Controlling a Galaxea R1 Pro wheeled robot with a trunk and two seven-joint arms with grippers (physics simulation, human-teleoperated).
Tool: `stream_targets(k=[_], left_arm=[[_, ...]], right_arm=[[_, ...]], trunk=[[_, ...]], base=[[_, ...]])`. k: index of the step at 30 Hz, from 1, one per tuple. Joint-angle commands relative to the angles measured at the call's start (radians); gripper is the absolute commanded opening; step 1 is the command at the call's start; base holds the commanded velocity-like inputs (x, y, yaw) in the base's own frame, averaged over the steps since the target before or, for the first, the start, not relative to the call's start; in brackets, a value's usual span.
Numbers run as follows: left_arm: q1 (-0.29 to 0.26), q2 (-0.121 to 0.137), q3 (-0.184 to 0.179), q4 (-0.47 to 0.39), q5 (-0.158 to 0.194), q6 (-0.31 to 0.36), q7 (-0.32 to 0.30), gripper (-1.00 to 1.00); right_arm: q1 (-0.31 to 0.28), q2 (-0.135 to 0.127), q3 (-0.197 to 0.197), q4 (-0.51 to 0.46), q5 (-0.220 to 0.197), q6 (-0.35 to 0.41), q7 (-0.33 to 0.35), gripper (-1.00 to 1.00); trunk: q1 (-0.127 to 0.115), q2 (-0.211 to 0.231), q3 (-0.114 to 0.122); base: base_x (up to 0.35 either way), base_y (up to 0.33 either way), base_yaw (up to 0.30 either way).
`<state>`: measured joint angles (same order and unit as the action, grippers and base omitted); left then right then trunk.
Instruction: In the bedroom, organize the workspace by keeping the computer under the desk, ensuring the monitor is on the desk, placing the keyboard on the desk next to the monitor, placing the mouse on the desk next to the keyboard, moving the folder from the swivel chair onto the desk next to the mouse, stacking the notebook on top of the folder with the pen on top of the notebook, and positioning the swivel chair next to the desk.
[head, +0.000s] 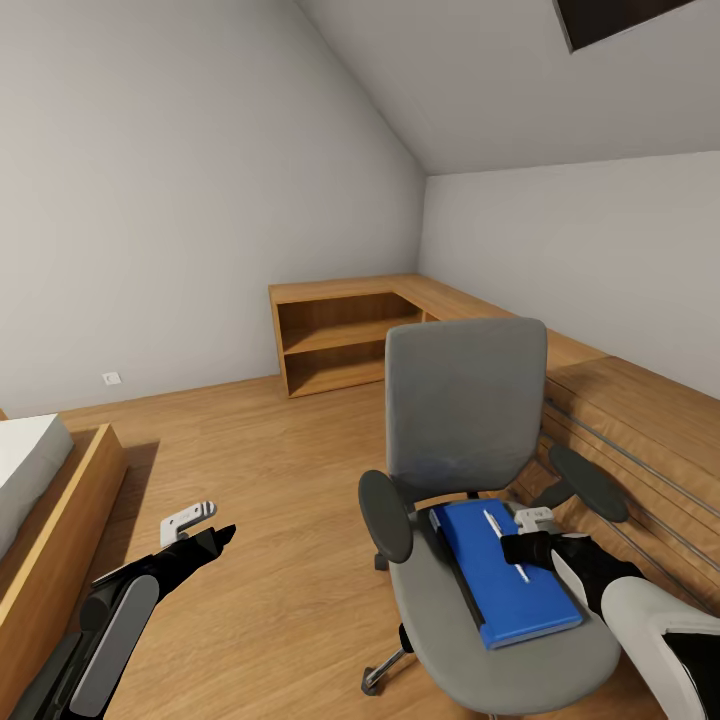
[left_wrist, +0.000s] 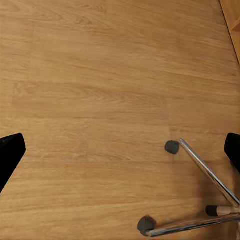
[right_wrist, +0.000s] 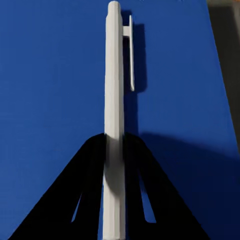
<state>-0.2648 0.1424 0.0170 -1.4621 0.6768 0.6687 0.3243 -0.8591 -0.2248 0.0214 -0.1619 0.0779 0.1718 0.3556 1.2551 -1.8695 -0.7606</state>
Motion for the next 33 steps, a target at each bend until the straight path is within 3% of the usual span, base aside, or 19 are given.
stream_targets(k=[1,18,33], left_arm=[[-0.001,0.0,0.0,-0.001,0.011,0.003,0.009,1.0],[-0.001,0.0,0.0,-0.001,0.012,0.003,0.009,1.0],[-0.001,0.0,0.001,0.02,0.012,0.003,0.009,1.0]], right_arm=[[0.0,0.0,0.002,-0.002,0.005,0.006,0.003,-1.0],[-0.001,0.001,0.002,-0.003,0.005,0.006,0.003,-1.0],[0.0,0.0,0.002,-0.004,0.005,0.006,0.003,-1.0]], trunk=[[0.0,0.0,-0.001],[0.0,0.0,-0.001],[-0.058,0.105,0.046]], base=[[0.0,0.0,0.0],[0.0,0.0,0.0],[0.0,0.0,0.0]])
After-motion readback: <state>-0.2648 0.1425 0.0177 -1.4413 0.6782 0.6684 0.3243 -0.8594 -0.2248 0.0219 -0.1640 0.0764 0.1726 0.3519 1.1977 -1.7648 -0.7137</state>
